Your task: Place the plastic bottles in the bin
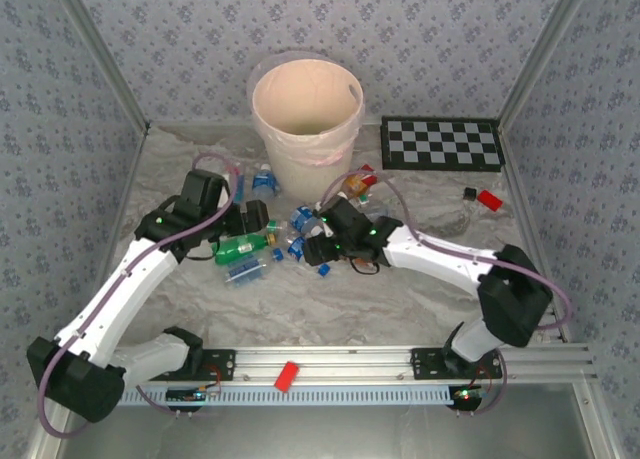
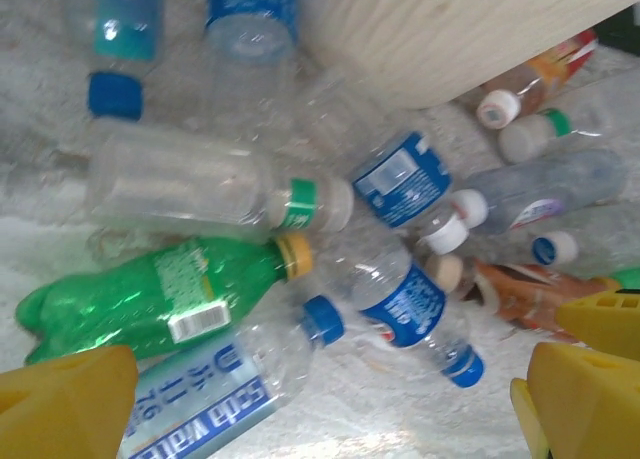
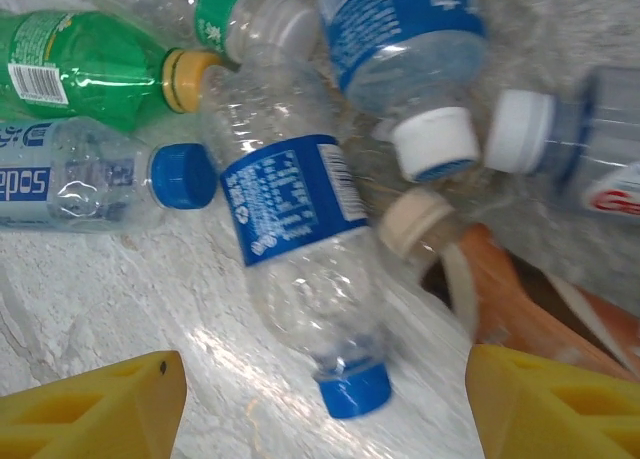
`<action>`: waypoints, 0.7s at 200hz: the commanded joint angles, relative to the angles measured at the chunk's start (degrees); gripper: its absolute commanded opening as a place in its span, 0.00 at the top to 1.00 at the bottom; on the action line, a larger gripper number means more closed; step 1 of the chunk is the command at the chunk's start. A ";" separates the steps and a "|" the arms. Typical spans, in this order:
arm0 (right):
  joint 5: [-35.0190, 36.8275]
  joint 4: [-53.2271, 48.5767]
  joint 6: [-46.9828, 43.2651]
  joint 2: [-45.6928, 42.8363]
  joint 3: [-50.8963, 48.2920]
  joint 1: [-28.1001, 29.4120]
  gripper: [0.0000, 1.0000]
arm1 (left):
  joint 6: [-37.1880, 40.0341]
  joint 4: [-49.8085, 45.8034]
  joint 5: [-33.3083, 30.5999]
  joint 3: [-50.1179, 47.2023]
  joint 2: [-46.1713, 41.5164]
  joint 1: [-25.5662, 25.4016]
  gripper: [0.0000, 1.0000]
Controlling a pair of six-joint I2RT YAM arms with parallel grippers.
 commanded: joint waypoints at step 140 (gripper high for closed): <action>-1.15 2.20 -0.78 11.78 -1.79 3.90 0.30 | 0.50 2.78 1.31 -10.01 -15.67 3.07 0.00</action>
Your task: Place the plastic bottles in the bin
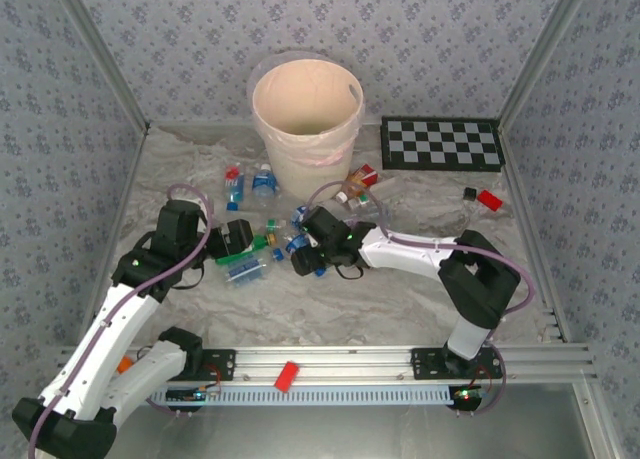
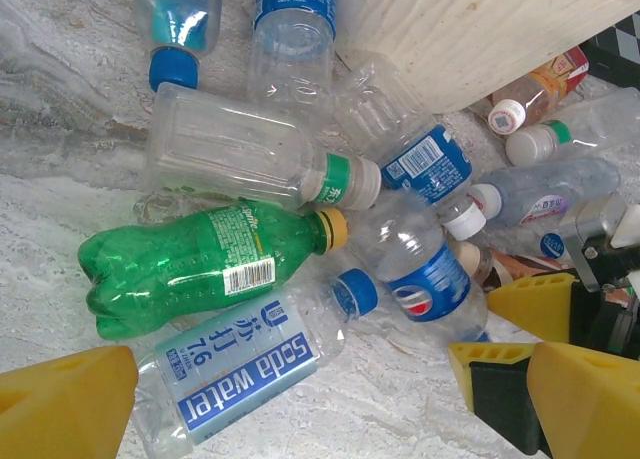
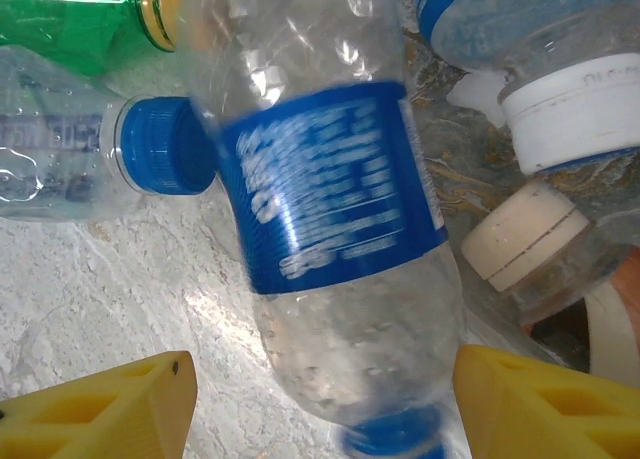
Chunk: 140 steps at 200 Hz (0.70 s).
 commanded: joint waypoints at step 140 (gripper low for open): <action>3.38 3.55 -0.80 4.77 -4.38 3.35 0.44 | -0.68 0.55 0.26 1.85 -0.31 0.29 0.00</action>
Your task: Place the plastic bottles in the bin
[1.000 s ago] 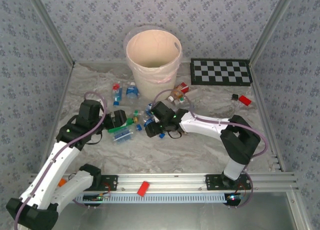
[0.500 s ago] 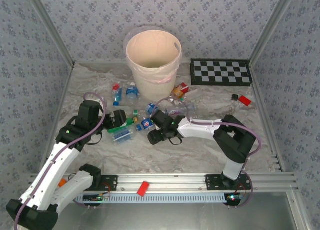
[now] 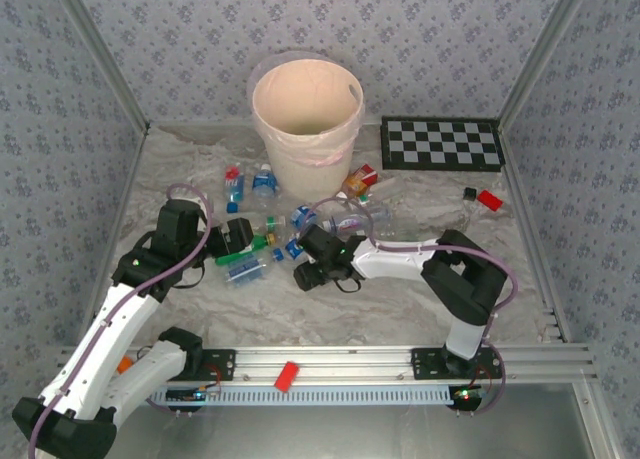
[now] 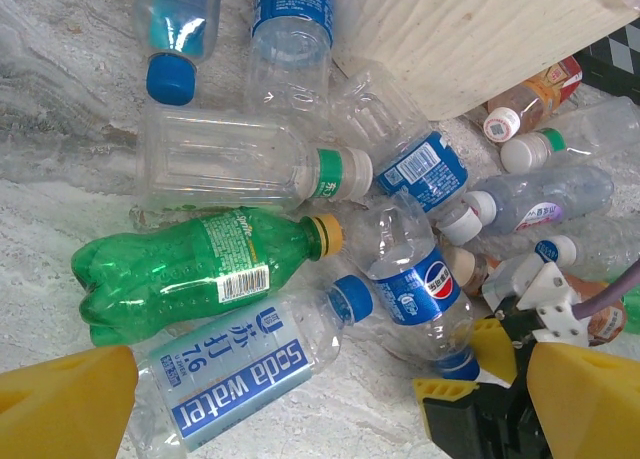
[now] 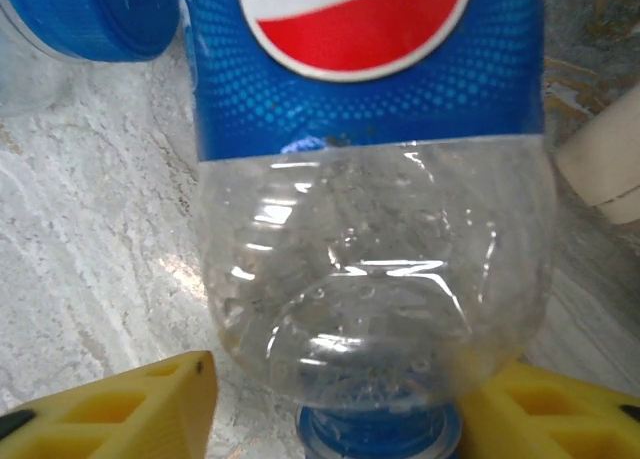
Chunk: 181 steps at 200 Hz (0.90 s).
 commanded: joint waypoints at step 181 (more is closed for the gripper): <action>19.34 -11.44 -4.66 -31.51 1.57 3.39 0.73 | -0.34 3.00 -2.05 0.05 -4.50 0.38 0.00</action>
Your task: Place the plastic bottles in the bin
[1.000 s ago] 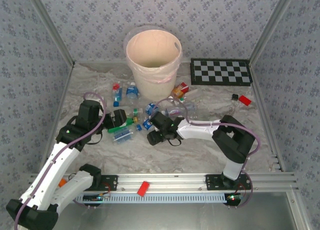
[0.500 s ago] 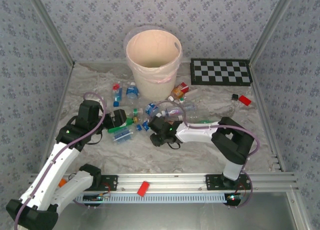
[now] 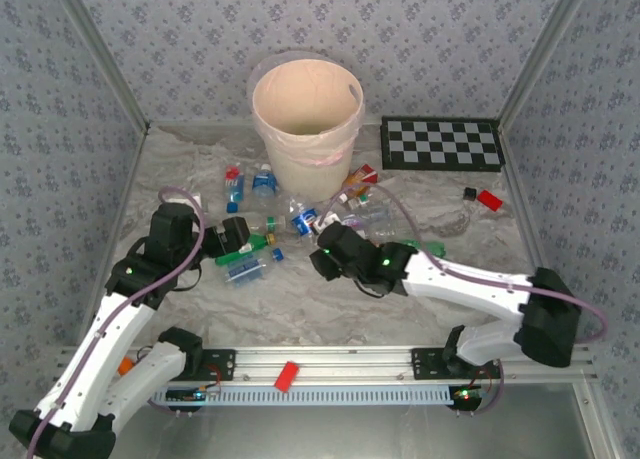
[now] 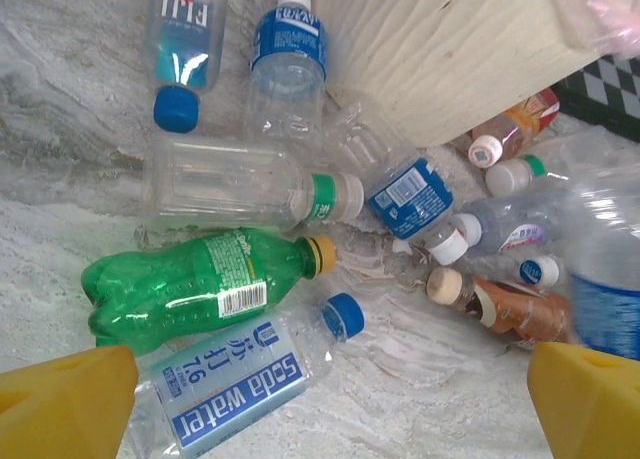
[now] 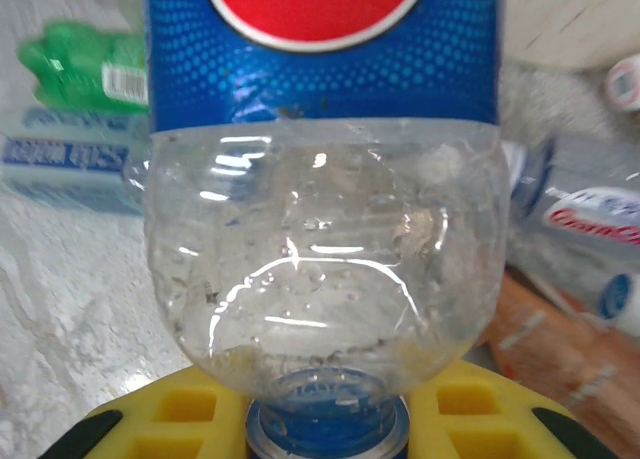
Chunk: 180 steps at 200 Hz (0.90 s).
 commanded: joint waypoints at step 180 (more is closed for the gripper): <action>-8.32 -28.37 -14.59 34.16 76.10 -24.93 0.73 | 3.06 -1.78 4.80 -0.74 -10.34 0.29 0.00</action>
